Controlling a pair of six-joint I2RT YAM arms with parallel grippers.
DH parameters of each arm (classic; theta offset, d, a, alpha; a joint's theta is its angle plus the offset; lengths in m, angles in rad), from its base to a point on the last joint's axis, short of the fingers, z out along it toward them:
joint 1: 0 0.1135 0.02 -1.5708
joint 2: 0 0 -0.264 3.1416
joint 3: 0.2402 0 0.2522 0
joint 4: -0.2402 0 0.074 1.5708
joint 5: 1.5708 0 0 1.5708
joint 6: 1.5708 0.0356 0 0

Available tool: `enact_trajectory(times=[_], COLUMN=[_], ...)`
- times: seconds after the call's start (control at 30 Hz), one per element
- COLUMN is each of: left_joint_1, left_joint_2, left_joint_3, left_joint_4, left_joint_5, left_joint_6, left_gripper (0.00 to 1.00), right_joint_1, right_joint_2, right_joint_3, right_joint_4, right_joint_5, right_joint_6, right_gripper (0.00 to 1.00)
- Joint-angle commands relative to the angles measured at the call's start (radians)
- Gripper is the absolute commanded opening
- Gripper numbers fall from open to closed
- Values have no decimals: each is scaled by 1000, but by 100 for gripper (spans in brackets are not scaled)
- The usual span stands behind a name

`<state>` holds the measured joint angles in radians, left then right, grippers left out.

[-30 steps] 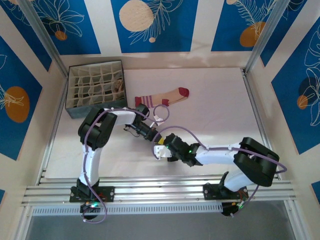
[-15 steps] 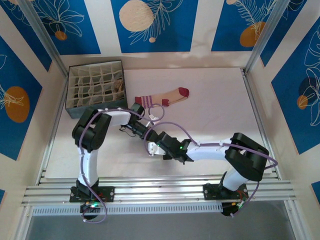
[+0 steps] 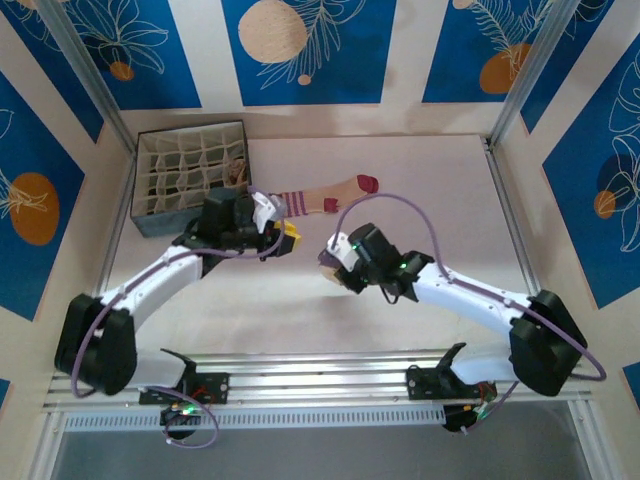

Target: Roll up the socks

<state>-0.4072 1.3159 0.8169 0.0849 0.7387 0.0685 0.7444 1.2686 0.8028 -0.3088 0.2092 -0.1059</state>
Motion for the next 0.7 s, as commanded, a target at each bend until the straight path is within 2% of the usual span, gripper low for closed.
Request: enact_trajectory(times=[0.0, 0.07, 0.1, 0.13, 0.2, 0.23, 0.27, 0.33, 0.67], left_joint_1=[10, 11, 12, 16, 15, 16, 16, 16, 2], left_joint_2=[-84, -140, -160, -177, -190, -188, -182, -170, -29], left_joint_3=[-121, -203, -228, -247, -264, -268, -271, -274, -243], left_joint_4=[261, 391, 432, 473, 528, 557, 585, 638, 998], left_joint_5=[-47, -91, -90, -43, 67, 111, 153, 210, 431], left_joint_6=[-51, -132, -160, -167, -163, -175, -186, -216, -497], left_gripper=[31, 30, 32, 37, 53, 67, 76, 84, 88], right_joint_1=[-71, -118, -134, -154, -185, -192, -197, -200, -193], right_joint_2=[-60, -74, -77, -77, -70, -67, -64, -54, -17], right_joint_3=[58, 85, 96, 108, 127, 136, 143, 159, 204], right_joint_4=[-31, -42, -43, -42, -31, -20, -6, 17, 104], right_joint_5=[-240, -362, -407, -473, -583, -629, -671, -731, -946], right_joint_6=[123, 149, 164, 180, 214, 230, 242, 264, 310], right_gripper=[0, 0, 0, 0, 0, 0, 0, 0, 0])
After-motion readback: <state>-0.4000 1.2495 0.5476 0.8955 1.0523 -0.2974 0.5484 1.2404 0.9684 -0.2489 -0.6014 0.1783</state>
